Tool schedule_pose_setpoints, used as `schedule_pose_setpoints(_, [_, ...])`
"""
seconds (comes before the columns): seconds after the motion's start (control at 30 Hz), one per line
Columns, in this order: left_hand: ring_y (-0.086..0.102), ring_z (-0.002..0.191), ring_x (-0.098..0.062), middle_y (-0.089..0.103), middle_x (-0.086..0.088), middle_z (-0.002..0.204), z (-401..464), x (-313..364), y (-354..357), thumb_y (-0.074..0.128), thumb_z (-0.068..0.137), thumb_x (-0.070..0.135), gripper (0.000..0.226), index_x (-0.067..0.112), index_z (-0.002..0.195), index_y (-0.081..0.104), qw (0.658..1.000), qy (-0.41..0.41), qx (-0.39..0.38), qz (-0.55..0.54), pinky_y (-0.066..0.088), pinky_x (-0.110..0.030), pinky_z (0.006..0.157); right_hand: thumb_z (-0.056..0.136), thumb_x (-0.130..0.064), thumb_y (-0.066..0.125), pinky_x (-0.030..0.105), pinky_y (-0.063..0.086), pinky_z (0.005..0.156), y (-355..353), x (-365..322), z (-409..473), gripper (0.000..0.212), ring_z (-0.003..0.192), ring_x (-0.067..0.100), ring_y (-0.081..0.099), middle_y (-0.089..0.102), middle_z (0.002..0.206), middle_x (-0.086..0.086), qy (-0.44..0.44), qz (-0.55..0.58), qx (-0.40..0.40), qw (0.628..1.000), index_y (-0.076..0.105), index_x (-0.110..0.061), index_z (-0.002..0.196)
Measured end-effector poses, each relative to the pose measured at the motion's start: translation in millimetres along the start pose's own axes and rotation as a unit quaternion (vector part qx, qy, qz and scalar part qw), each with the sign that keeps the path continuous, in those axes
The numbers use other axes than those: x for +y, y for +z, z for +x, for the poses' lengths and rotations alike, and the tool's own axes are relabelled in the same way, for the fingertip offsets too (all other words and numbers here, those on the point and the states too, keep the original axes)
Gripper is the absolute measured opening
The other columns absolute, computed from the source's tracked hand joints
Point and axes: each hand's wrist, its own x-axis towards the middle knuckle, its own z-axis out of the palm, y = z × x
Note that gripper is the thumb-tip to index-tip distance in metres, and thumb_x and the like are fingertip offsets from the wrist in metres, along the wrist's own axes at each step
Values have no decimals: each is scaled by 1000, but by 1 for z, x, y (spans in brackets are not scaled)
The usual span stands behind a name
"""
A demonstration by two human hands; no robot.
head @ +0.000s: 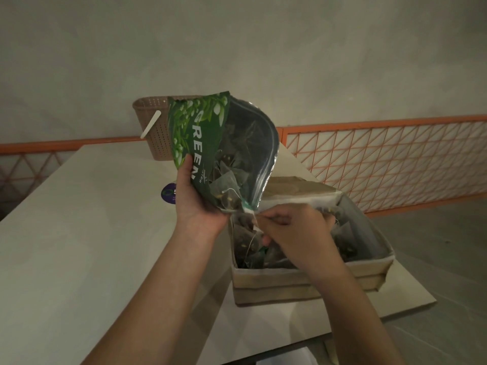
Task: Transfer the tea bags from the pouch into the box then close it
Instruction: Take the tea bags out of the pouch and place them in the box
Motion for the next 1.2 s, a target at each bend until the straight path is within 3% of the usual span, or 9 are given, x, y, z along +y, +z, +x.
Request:
schedule_pose_setpoints(0.1, [58,133,-35,64,-11,141,-2,1,1,52,98,55,56,20,140,63,1000,1,4,9,39,-54,117,89,-45,64,26,11,79,-6,1,-1,13,95,-1,59,70,73,-21,-16,-46,102,994,73,-38,84])
schedule_pose_setpoints(0.27, [61,129,-37,67,-13,137,-7,-1,6,51,99,53,54,19,138,64,1000,4,8,6,42,-53,114,82,-37,74,31,18,99,-7,1,-3,7,101,9,61,64,79,-28,-68,5,204,977,71,-40,88])
schedule_pose_setpoints(0.37, [62,127,-36,68,-13,135,-8,-1,8,51,99,53,54,18,137,65,1000,2,10,5,44,-52,113,80,-36,75,52,31,102,-9,-6,-7,14,105,10,57,64,88,-27,-102,46,210,971,67,-45,84])
schedule_pose_setpoints(0.5, [62,127,-38,68,-16,133,-10,-2,11,53,97,54,57,15,137,64,1000,-3,16,-5,42,-54,114,72,-47,71,41,26,99,-9,-9,-9,6,110,6,53,57,101,-19,-131,85,156,975,69,-41,75])
schedule_pose_setpoints(0.6, [62,126,-38,68,-16,134,-11,-1,13,53,96,56,58,16,136,65,1000,-3,22,3,46,-53,110,72,-62,61,28,17,105,-4,-7,-7,29,116,4,49,55,107,-21,-139,65,111,982,71,-35,73])
schedule_pose_setpoints(0.67, [61,127,-38,68,-16,134,-13,-1,14,53,96,56,58,15,135,65,1000,-2,25,4,45,-53,111,77,-64,54,37,25,107,-1,-6,-4,35,110,7,53,58,101,-19,-130,64,118,982,71,-33,75])
schedule_pose_setpoints(0.8, [62,126,-37,69,-16,131,-15,-2,16,52,98,54,55,15,134,67,999,11,32,3,46,-52,110,80,-58,51,51,45,93,5,-6,0,20,99,6,56,59,95,-20,-119,64,113,984,64,-42,84])
schedule_pose_setpoints(0.97, [61,127,-37,67,-17,134,-15,-3,16,51,98,53,57,13,136,65,1000,6,18,-7,48,-50,107,83,-60,58,32,25,88,11,-13,-3,39,110,6,48,52,109,-14,-112,-47,89,989,70,-38,113])
schedule_pose_setpoints(1.2, [60,129,-36,66,-16,136,-11,-3,10,50,98,53,57,15,139,63,1000,10,22,3,44,-51,112,85,-31,71,49,49,82,13,-13,9,11,96,18,58,59,97,-6,-137,14,177,975,77,-22,88])
